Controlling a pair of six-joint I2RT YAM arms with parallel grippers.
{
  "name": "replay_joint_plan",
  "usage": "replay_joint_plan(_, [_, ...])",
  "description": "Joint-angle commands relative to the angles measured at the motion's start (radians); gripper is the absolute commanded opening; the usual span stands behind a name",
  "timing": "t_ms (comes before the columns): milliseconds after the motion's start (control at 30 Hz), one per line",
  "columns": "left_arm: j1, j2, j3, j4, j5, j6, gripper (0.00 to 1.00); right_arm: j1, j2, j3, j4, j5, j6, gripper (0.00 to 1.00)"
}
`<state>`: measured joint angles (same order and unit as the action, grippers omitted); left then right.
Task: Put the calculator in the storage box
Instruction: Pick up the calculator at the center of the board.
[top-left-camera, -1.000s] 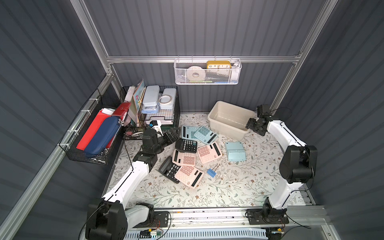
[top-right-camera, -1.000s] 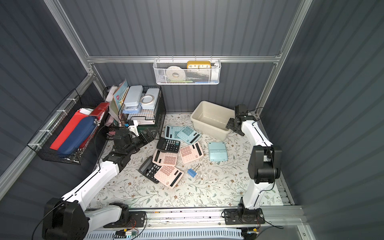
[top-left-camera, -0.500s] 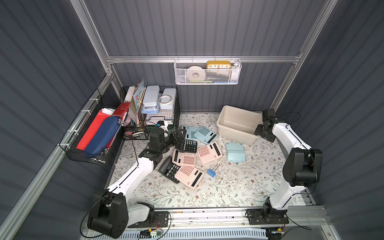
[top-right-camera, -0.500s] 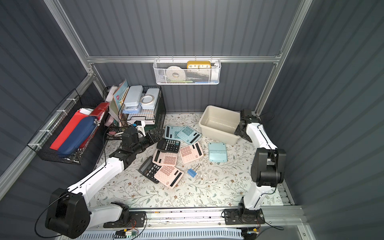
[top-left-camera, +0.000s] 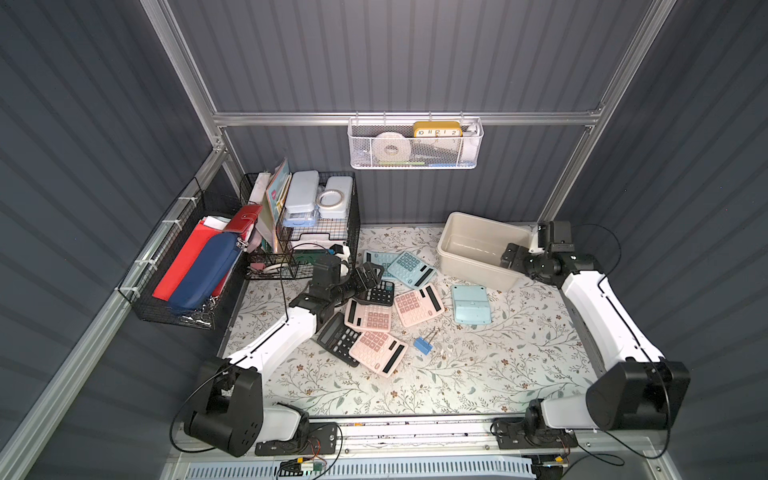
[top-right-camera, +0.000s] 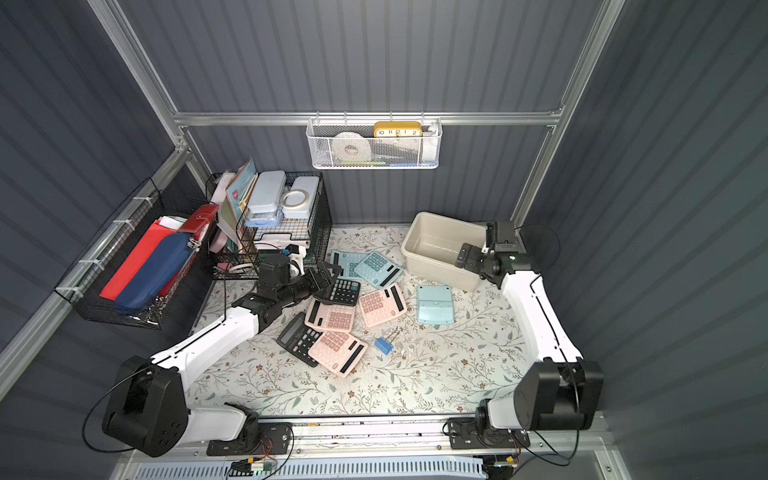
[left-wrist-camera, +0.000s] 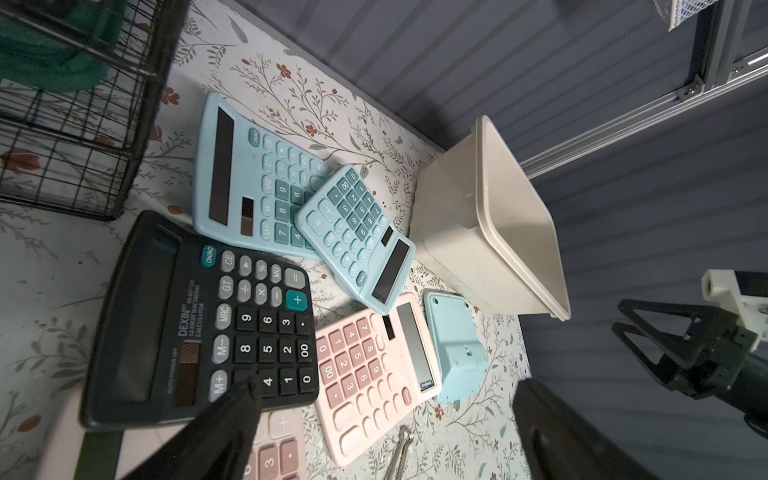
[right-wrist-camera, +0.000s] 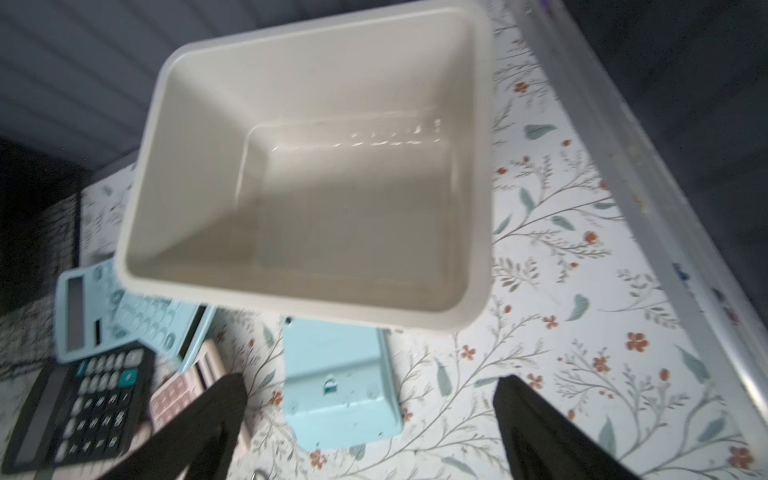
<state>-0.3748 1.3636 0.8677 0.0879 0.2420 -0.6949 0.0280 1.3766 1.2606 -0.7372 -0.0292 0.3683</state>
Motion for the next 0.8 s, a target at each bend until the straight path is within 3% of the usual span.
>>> replay_joint_plan(0, [-0.004, -0.037, 0.021, -0.087, -0.026, 0.043, 0.99, 0.086, -0.045, -0.079, 0.053, -0.109, -0.044, 0.96])
replay_joint_plan(267, [-0.003, -0.092, -0.079, -0.033, -0.06, -0.021, 0.99, 0.254, -0.094, -0.292, 0.232, -0.206, -0.083, 0.84])
replay_joint_plan(400, [-0.003, -0.087, -0.068, -0.073, -0.061, 0.025, 0.99, 0.296, -0.018, -0.294, 0.243, -0.252, -0.114, 0.77])
replay_joint_plan(767, [-0.003, -0.092, -0.087, -0.062, -0.073, 0.013, 0.99, 0.376, 0.22, -0.247, 0.347, -0.284, -0.118, 0.6])
